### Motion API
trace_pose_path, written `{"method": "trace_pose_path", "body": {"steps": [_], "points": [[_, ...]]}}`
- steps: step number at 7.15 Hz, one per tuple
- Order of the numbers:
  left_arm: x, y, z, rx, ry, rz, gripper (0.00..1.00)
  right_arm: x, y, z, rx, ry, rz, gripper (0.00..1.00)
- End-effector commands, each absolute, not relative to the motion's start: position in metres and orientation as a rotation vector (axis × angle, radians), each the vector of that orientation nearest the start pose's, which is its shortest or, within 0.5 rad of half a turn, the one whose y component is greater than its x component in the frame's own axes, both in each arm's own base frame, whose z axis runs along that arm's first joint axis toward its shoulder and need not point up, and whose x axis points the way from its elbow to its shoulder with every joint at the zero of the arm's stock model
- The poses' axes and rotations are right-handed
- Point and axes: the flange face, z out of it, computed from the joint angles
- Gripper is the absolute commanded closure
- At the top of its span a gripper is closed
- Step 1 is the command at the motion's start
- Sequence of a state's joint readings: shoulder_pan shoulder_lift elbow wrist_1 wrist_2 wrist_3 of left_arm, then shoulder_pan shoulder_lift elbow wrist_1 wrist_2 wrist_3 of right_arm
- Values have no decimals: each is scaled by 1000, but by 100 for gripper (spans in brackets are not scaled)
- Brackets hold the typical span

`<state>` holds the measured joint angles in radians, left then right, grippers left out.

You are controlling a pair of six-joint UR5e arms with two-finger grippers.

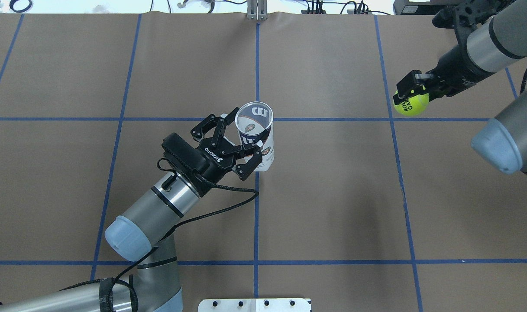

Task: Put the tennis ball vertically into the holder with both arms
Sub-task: 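Carry the ball with the right gripper toward the upright can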

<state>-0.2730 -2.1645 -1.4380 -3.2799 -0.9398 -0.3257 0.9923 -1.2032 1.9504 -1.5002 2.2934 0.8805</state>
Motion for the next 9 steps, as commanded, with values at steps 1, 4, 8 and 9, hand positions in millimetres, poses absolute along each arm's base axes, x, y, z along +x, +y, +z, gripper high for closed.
{"method": "trace_pose_path", "body": {"steps": [1, 4, 8, 9], "points": [[536, -346, 218, 1630, 1210, -71, 23, -273, -502, 226, 95, -1076, 30, 100], [547, -348, 212, 1631, 1214, -74, 23, -286, -495, 204, 71, -1104, 57, 100], [547, -348, 223, 1710, 1180, -80, 23, -287, -492, 190, 79, -1123, 56, 100], [548, -348, 222, 1711, 1182, -78, 23, -288, -493, 187, 73, -1115, 60, 100]]}}
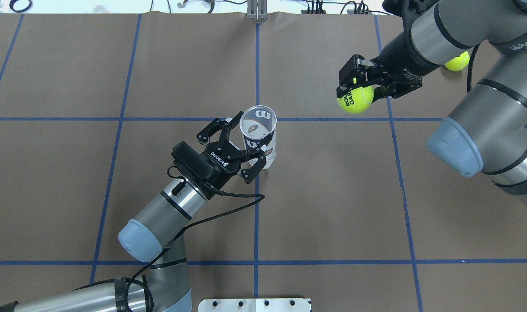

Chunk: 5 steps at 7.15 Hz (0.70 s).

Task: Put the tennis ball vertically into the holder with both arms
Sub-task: 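Carry the ball with the right gripper toward the upright can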

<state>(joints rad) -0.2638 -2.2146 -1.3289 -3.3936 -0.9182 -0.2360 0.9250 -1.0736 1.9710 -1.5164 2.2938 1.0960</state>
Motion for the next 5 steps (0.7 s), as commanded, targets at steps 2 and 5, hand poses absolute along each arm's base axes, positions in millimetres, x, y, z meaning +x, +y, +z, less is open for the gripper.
{"method": "trace_pose_path", "body": {"steps": [2, 5], "points": [[558, -336, 223, 1715, 1169, -40, 21, -291, -493, 174, 78, -1126, 62, 100], [566, -324, 225, 1699, 1184, -26, 20, -314, -485, 152, 67, -1142, 63, 100]]}}
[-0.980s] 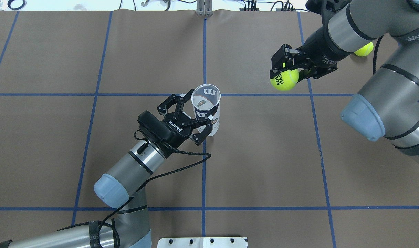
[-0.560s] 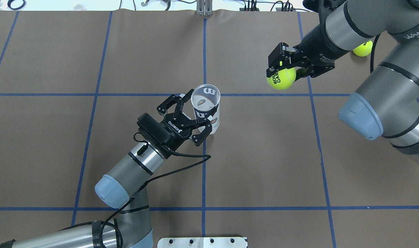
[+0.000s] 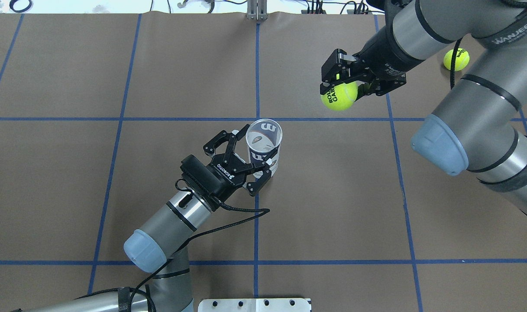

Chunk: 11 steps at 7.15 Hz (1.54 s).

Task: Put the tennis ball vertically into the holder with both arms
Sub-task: 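Carry the ball with the right gripper toward the upright can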

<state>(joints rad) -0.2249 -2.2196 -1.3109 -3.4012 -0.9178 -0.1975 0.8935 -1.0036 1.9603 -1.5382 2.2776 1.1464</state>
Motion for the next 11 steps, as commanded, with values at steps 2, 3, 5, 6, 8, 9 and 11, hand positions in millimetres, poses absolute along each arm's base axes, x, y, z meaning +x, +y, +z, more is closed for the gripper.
{"method": "trace_pose_path", "body": {"steps": [2, 3, 5, 6, 8, 9, 11], "points": [[567, -322, 227, 1698, 1187, -24, 19, -322, -481, 149, 64, -1142, 62, 100], [567, -321, 227, 1697, 1188, -23, 18, -333, -479, 145, 71, -1137, 55, 100], [569, -320, 229, 1693, 1191, -21, 16, -342, -477, 131, 65, -1148, 73, 100], [569, -320, 230, 1693, 1190, -20, 16, -348, -475, 126, 56, -1151, 90, 100], [569, -320, 229, 1692, 1192, -22, 16, -365, -465, 110, 56, -1162, 107, 100], [568, -319, 230, 1691, 1194, -23, 16, -372, -460, 106, 54, -1160, 123, 100], [572, -312, 232, 1684, 1204, -16, 16, -387, -451, 103, 62, -1154, 118, 100]]}}
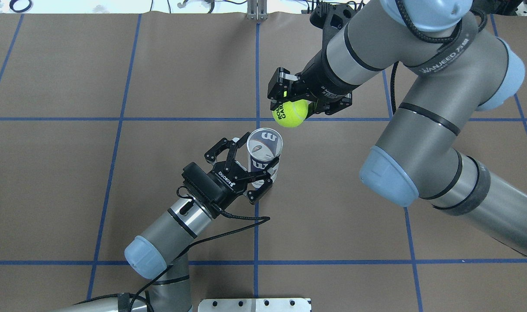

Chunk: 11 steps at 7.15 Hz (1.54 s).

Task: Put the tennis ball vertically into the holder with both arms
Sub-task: 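Lower the ball into the can's open top with the right gripper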

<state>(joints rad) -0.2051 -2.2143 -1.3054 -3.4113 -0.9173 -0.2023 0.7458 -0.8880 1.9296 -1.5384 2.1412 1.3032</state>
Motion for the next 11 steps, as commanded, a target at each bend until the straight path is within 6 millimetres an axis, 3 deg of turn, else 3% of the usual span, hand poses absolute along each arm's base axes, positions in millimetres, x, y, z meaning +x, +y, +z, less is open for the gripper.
{"method": "trace_pose_path", "body": {"steps": [1, 5, 10, 11], "points": [[572, -311, 232, 1683, 1209, -16, 16, -398, -449, 101, 61, -1148, 125, 100], [572, -311, 229, 1685, 1214, -20, 16, -417, -430, 101, 38, -1146, 126, 100], [573, -310, 229, 1685, 1216, -20, 16, -423, -407, 103, 3, -1121, 102, 98], [573, -310, 229, 1685, 1216, -20, 16, -425, -407, 104, 2, -1118, 102, 79]]}}
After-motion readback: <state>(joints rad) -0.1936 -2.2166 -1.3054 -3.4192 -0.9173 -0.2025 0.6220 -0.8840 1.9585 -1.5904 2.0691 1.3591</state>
